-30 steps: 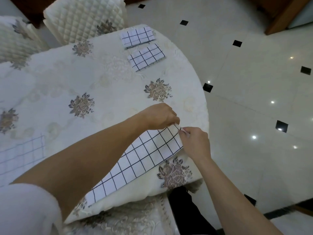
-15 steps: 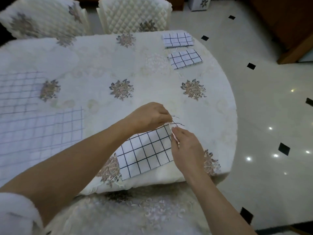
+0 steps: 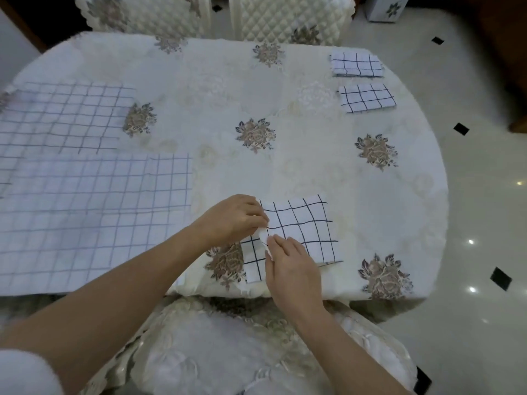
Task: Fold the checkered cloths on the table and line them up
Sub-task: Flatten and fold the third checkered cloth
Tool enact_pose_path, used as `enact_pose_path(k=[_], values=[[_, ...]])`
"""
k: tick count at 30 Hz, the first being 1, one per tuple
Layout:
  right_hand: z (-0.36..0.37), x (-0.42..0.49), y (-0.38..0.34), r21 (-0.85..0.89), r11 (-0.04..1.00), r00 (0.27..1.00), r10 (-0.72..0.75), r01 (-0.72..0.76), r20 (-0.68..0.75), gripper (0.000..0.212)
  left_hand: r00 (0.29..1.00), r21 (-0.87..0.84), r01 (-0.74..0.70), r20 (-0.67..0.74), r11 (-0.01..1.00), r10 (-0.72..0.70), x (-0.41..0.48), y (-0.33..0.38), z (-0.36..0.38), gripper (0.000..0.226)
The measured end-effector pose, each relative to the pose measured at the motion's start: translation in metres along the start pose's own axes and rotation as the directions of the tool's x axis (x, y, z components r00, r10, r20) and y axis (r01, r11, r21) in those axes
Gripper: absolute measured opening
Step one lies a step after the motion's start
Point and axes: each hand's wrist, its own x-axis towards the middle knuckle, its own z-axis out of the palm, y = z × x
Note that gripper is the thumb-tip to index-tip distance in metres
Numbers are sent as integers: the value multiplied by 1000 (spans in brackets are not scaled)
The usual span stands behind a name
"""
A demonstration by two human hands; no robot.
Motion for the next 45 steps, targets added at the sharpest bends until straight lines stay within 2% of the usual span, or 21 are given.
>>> enact_pose_path(k=[8,13,15,17,20,26,29,33,37,41,45], values=[[32,-9,-2,-29,993,985,-109,114,134,37,988,33,154,10,988,-154,-48,-10,27,8],[45,-13,1,-20,987,977,-152,156,152,24,970,34,244,-7,969,-244,-64,-6,34,32],[47,-14,2,-40,985,980,-160,166,122,21,961,30,275,-22,961,-274,-68,-5,37,27],[50,-14,3,-57,981,979,-178,184,98,22,948,26,316,-32,948,-315,-71,-4,39,11],[55,-15,7,-48,976,974,-208,213,92,21,934,5,356,-22,934,-356,-73,-4,43,20],[57,-15,6,-51,971,970,-230,234,85,22,931,0,363,-27,932,-363,-73,-4,45,19],[51,-15,1,-16,978,970,-204,208,135,37,929,-5,369,-37,929,-369,-72,-3,45,12],[39,-13,1,131,978,970,-181,161,163,48,860,51,509,-63,859,-506,-55,6,47,12],[28,2,31,353,935,996,-53,25,69,44,753,91,655,-166,751,-637,-29,27,56,19],[33,27,64,281,958,997,-41,56,-61,44,725,114,688,-170,717,-668,-15,55,76,44],[49,48,75,167,981,995,-102,100,4,57,668,196,734,-42,650,-743,-3,69,99,65]])
